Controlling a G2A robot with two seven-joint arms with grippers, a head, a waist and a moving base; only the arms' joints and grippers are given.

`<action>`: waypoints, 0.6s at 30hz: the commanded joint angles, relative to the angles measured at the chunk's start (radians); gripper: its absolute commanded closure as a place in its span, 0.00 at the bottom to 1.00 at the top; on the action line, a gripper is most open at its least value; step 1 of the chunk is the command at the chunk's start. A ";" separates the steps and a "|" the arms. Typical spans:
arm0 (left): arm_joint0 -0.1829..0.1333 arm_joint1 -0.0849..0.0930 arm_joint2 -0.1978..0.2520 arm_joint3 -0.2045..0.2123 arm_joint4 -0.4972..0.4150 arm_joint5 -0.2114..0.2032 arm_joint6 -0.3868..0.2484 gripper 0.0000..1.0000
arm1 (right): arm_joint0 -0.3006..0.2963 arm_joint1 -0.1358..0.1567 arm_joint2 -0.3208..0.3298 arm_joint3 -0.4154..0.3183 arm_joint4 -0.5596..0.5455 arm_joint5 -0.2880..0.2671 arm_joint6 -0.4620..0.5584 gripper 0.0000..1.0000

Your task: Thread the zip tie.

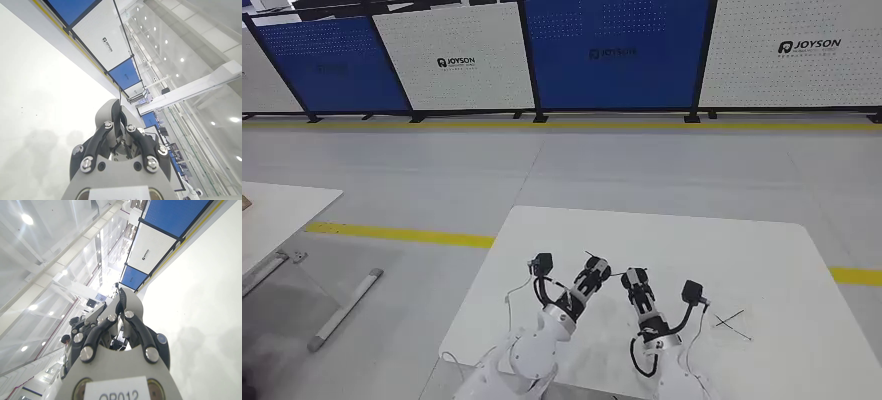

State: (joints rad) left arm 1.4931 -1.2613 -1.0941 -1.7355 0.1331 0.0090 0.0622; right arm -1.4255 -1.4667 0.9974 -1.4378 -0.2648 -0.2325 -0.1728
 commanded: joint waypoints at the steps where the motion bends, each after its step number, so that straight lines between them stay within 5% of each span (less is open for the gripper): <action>1: 0.001 0.000 -0.005 0.003 0.003 0.002 0.005 1.00 | -0.004 0.000 0.004 -0.002 0.000 -0.009 -0.011 1.00; 18: -0.001 -0.011 -0.007 0.026 -0.101 -0.016 -0.004 1.00 | -0.020 -0.003 0.029 -0.003 0.000 -0.049 -0.023 1.00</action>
State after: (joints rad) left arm 1.4916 -1.2716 -1.1021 -1.7090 0.0306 -0.0075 0.0585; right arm -1.4461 -1.4694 1.0276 -1.4419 -0.2621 -0.2838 -0.1987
